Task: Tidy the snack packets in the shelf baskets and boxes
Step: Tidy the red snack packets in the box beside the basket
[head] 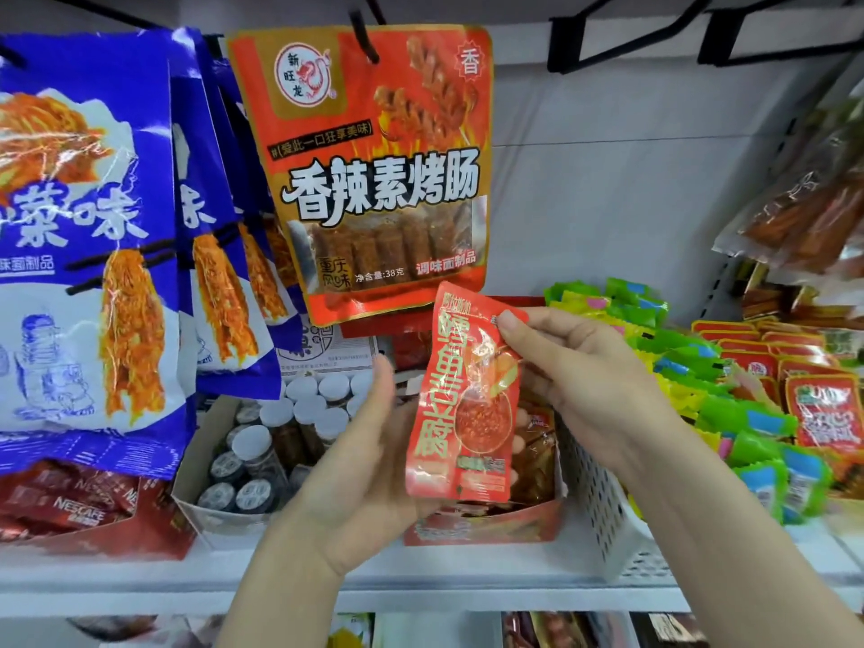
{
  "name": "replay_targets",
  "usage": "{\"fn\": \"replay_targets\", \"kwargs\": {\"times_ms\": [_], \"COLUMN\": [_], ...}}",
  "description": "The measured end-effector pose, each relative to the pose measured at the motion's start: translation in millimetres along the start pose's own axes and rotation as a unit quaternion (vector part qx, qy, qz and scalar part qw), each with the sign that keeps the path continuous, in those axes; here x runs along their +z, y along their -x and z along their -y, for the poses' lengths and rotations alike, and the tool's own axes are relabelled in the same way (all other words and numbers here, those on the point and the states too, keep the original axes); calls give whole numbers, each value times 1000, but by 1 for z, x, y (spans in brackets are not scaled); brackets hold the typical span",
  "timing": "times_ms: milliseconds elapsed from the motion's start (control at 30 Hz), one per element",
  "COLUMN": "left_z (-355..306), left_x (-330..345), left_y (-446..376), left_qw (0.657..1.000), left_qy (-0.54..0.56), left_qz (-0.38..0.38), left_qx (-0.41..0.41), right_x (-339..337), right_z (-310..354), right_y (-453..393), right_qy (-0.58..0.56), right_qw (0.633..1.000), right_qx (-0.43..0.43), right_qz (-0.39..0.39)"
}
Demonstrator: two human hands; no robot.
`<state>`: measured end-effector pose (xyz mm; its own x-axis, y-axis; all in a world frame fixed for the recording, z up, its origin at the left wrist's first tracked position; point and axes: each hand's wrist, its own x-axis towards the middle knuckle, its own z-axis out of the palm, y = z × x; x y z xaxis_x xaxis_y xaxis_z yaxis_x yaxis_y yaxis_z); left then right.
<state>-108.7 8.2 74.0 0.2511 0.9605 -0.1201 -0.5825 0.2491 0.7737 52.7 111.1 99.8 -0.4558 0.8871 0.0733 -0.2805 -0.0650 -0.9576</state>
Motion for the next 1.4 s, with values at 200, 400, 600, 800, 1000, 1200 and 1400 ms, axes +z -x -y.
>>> {"fn": "replay_targets", "kwargs": {"times_ms": [200,400,600,800,1000,1200,1400], "left_z": [13,11,13,9,5,3,9], "left_x": [5,-1,-7,-10,-6,2,8], "left_y": [-12,-22,-22,-18,-14,-9,-14], "left_qw": [995,982,928,939,943,998,996], "left_qy": [81,-56,-210,-201,-198,43,77], "left_qz": [52,-153,-238,-212,-199,-35,-3], "left_qx": [-23,100,194,181,178,39,40], "right_x": [4,-6,0,-2,-4,-3,0], "right_z": [-7,3,-1,-3,-4,-1,1], "right_y": [-2,-4,0,-1,-2,0,-2], "right_qy": [22,-21,81,65,25,-65,-50], "right_qw": [1000,999,996,996,999,996,996], "right_qx": [-12,49,-9,5,17,2,-7], "right_qz": [2,4,-31,-52,-31,61,67]}}
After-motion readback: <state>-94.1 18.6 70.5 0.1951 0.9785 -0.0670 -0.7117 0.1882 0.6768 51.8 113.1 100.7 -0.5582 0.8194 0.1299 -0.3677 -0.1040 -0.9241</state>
